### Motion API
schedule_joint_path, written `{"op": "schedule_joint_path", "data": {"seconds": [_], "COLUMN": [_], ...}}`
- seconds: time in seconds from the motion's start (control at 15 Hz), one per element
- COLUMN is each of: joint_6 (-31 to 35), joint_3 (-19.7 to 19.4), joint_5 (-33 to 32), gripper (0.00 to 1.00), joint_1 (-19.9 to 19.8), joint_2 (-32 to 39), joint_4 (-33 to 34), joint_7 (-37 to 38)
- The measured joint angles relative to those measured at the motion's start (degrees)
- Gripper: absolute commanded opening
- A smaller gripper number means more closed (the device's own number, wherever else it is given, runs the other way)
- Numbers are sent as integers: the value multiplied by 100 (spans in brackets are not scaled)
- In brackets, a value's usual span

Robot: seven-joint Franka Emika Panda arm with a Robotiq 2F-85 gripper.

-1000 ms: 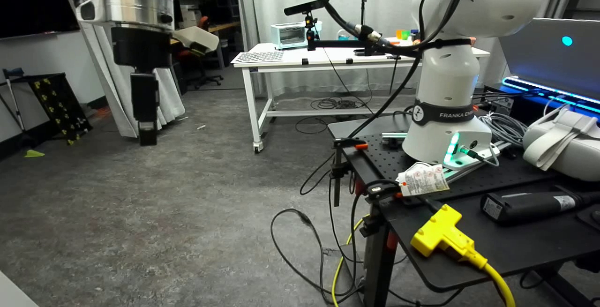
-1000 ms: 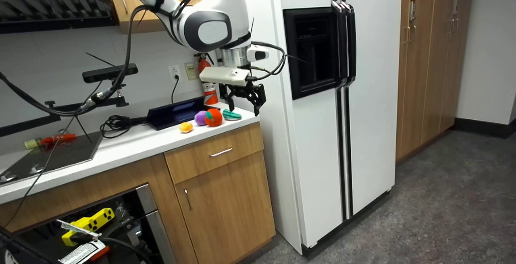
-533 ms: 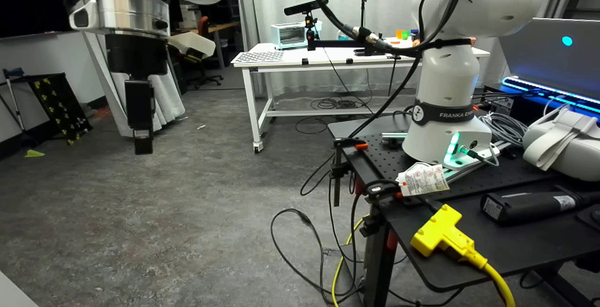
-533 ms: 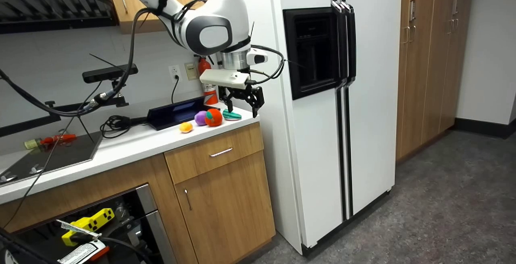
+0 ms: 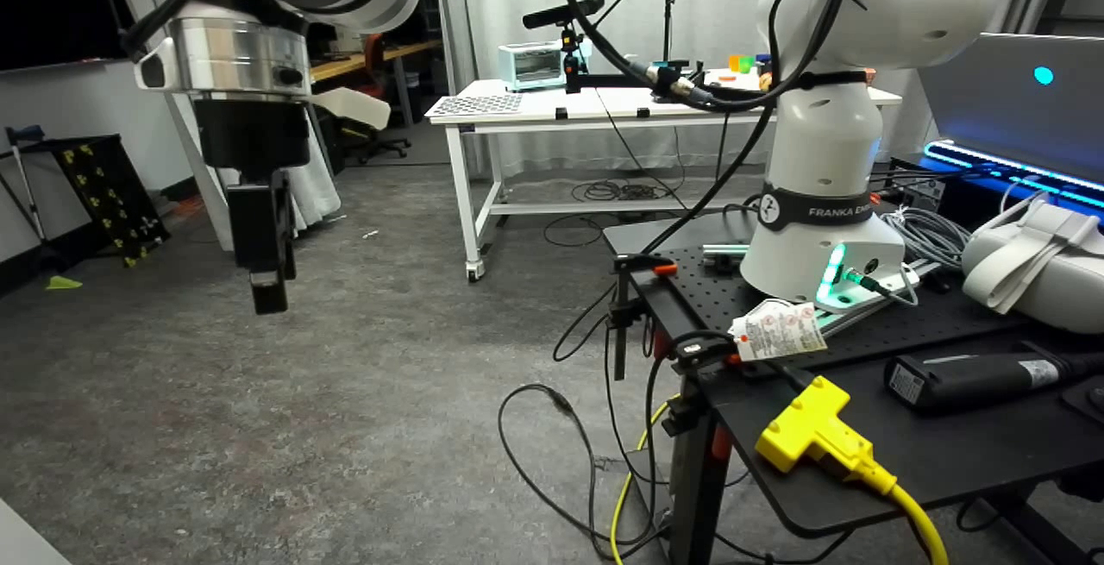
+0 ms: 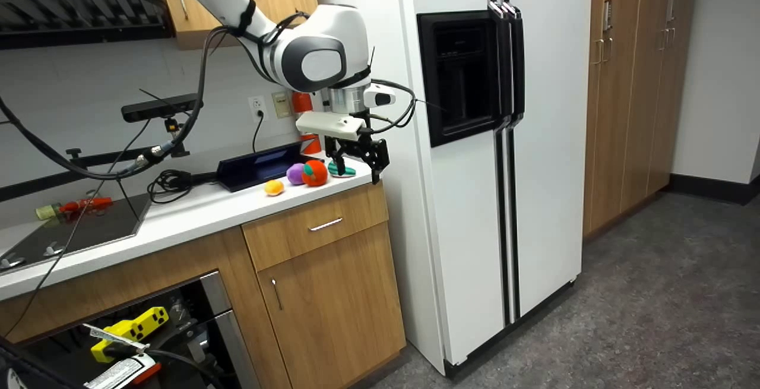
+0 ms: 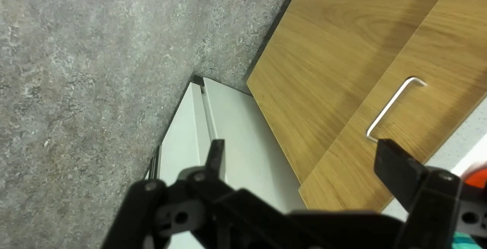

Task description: Open the drawer

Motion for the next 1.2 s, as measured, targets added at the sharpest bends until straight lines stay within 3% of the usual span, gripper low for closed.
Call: {"op": "schedule_joint_path", "data": {"seconds": [0.4,1.2], "joint_6": [0,0], "joint_3": [306,826], "joint_5": [-77,-60], "gripper": [100,100], "joint_1": [83,94], "joint_2": [608,2331], "joint_4": [547,2077], "joint_7": [433,480]}}
